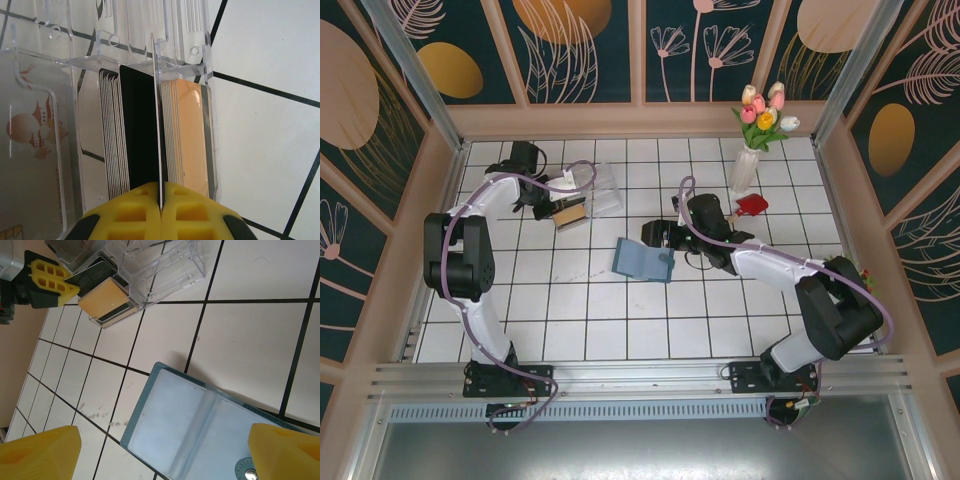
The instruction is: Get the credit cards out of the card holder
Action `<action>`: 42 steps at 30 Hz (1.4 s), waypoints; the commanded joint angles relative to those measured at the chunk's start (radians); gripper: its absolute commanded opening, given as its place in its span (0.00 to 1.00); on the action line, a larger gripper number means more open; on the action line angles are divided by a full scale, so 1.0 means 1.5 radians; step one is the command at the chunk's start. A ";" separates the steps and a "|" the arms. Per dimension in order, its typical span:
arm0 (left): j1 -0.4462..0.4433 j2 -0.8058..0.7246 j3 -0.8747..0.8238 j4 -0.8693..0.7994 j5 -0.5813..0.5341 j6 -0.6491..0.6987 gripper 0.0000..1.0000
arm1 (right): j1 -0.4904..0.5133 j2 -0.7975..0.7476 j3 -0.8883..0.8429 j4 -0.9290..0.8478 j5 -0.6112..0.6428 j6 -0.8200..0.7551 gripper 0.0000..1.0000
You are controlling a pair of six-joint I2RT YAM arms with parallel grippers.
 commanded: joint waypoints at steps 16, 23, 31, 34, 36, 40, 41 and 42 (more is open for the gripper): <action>0.009 -0.029 0.000 0.015 -0.044 0.026 0.22 | 0.007 0.006 0.015 0.005 -0.003 -0.005 0.87; 0.010 -0.056 0.013 0.015 -0.029 0.028 0.24 | 0.008 0.012 0.017 0.008 -0.008 -0.001 0.87; 0.010 -0.094 0.027 0.040 0.049 -0.023 0.27 | 0.010 0.013 0.027 0.007 -0.001 0.007 0.87; 0.010 -0.129 -0.013 0.134 0.094 -0.118 0.31 | 0.016 0.013 0.035 -0.001 0.024 0.019 0.87; 0.010 -0.173 -0.056 0.227 0.110 -0.195 0.32 | 0.020 0.013 0.039 -0.004 0.044 0.037 0.87; 0.010 -0.232 -0.139 0.398 0.111 -0.374 0.36 | 0.030 0.027 0.061 -0.038 0.078 0.070 0.84; 0.010 -0.245 -0.155 0.430 0.108 -0.419 0.37 | 0.034 0.034 0.071 -0.053 0.089 0.072 0.81; 0.010 -0.255 -0.168 0.457 0.101 -0.462 0.38 | 0.040 0.039 0.079 -0.068 0.099 0.072 0.79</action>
